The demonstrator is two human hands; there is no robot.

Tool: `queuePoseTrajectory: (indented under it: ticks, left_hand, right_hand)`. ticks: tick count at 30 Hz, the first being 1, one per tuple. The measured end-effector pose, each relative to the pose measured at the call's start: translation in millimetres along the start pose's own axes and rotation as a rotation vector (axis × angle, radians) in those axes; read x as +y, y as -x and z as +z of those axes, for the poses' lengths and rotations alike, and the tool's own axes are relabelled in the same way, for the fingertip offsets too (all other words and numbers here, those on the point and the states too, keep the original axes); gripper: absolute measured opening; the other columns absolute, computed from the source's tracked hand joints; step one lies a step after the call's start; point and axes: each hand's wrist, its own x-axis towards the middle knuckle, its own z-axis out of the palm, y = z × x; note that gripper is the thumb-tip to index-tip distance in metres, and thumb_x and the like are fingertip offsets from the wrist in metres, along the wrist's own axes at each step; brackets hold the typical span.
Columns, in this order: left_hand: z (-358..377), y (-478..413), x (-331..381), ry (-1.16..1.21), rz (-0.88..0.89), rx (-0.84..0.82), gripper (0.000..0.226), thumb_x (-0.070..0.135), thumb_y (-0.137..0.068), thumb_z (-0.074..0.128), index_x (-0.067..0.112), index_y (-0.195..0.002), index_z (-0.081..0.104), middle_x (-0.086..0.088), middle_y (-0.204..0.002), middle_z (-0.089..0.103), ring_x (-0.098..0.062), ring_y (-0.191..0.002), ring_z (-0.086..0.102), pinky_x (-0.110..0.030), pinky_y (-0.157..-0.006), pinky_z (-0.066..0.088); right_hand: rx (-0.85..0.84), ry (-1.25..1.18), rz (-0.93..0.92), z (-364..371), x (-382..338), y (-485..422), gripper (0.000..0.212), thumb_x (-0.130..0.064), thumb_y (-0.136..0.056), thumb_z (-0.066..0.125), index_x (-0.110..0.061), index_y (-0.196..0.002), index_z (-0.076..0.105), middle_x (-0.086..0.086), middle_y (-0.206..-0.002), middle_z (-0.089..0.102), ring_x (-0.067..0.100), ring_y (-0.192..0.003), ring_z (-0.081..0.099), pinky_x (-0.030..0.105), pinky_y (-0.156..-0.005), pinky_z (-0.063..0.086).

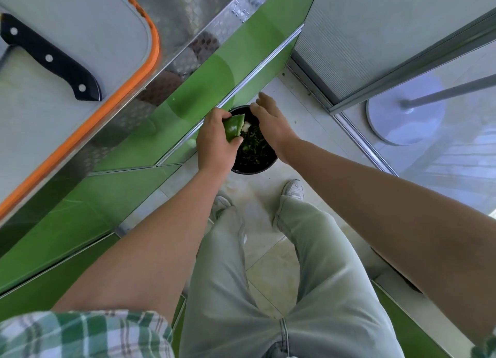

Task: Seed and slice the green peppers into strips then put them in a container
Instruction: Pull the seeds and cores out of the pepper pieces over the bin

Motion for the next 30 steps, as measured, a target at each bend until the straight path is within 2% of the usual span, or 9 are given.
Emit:
queuePoseTrajectory:
  ticks: [3,5,9,15,18,20,23,27,30]
  left_hand:
    - [1,0,1,0.001,0.002,-0.009,0.048,0.012,-0.078,0.079,0.007,-0.117,0.053,-0.006,-0.12,0.059,-0.022,-0.108,0.056,-0.021,-0.083,0.036]
    - [2,0,2,0.008,0.001,-0.007,0.048,0.012,-0.078,0.079,0.007,-0.117,0.053,-0.006,-0.119,0.06,-0.023,-0.108,0.056,-0.024,-0.084,0.038]
    - [1,-1,2,0.003,-0.011,-0.009,0.046,0.011,-0.078,0.079,0.007,-0.116,0.053,-0.006,-0.118,0.059,-0.023,-0.107,0.055,-0.019,-0.08,0.034]
    - [1,-1,2,0.013,-0.033,-0.006,0.047,0.012,-0.078,0.079,0.008,-0.116,0.053,-0.006,-0.119,0.059,-0.023,-0.107,0.056,-0.026,-0.085,0.039]
    - [3,-2,3,0.028,-0.056,-0.003,0.047,0.013,-0.078,0.079,0.009,-0.116,0.053,-0.006,-0.118,0.059,-0.023,-0.107,0.057,-0.027,-0.084,0.04]
    - [4,-2,3,0.039,-0.067,0.006,0.047,0.014,-0.078,0.079,0.009,-0.116,0.052,-0.006,-0.118,0.059,-0.024,-0.108,0.057,-0.028,-0.084,0.041]
    - [4,-2,4,0.03,-0.081,0.014,0.048,0.015,-0.079,0.079,0.008,-0.118,0.052,-0.007,-0.12,0.059,-0.024,-0.108,0.057,-0.027,-0.084,0.04]
    - [3,-1,4,0.033,-0.085,0.023,0.048,0.015,-0.08,0.079,0.007,-0.118,0.052,-0.007,-0.12,0.059,-0.024,-0.108,0.057,-0.021,-0.079,0.035]
    - [3,-1,4,0.046,-0.087,0.024,0.048,0.015,-0.08,0.079,0.006,-0.118,0.051,-0.008,-0.121,0.059,-0.025,-0.108,0.057,-0.026,-0.082,0.039]
  right_hand:
    - [-0.031,0.063,-0.049,2,1,2,0.044,-0.04,-0.096,0.044,-0.02,-0.133,0.054,0.002,-0.135,0.055,0.019,-0.125,0.048,0.042,-0.111,0.034]
    - [0.005,0.095,-0.09,1,0,4,0.043,-0.035,-0.099,0.041,-0.019,-0.138,0.048,0.005,-0.137,0.053,0.019,-0.126,0.047,0.039,-0.111,0.033]
    - [0.017,0.155,-0.153,2,2,8,0.038,-0.029,-0.101,0.04,-0.016,-0.135,0.051,0.004,-0.134,0.053,0.017,-0.124,0.047,0.035,-0.11,0.033]
    - [0.058,0.209,-0.233,2,1,13,0.038,-0.026,-0.102,0.038,-0.014,-0.137,0.049,0.002,-0.136,0.05,0.011,-0.121,0.045,0.028,-0.107,0.031]
    - [0.041,0.237,-0.233,4,2,15,0.039,-0.026,-0.102,0.038,-0.014,-0.137,0.049,0.003,-0.139,0.05,0.016,-0.127,0.044,0.033,-0.111,0.031]
    - [0.069,0.251,-0.26,4,3,16,0.04,-0.026,-0.102,0.039,-0.015,-0.14,0.046,0.002,-0.145,0.044,0.015,-0.133,0.038,0.03,-0.113,0.026]
    - [0.046,0.251,-0.252,5,4,17,0.04,-0.026,-0.102,0.038,-0.016,-0.139,0.047,0.002,-0.144,0.046,0.015,-0.133,0.038,0.027,-0.11,0.027]
    - [0.045,0.227,-0.254,4,6,18,0.04,-0.025,-0.102,0.039,-0.016,-0.139,0.047,0.001,-0.143,0.046,0.015,-0.132,0.04,0.032,-0.112,0.028]
    - [0.06,0.238,-0.268,5,8,20,0.044,-0.027,-0.101,0.04,-0.018,-0.144,0.039,0.002,-0.144,0.045,0.015,-0.132,0.039,0.028,-0.109,0.029]
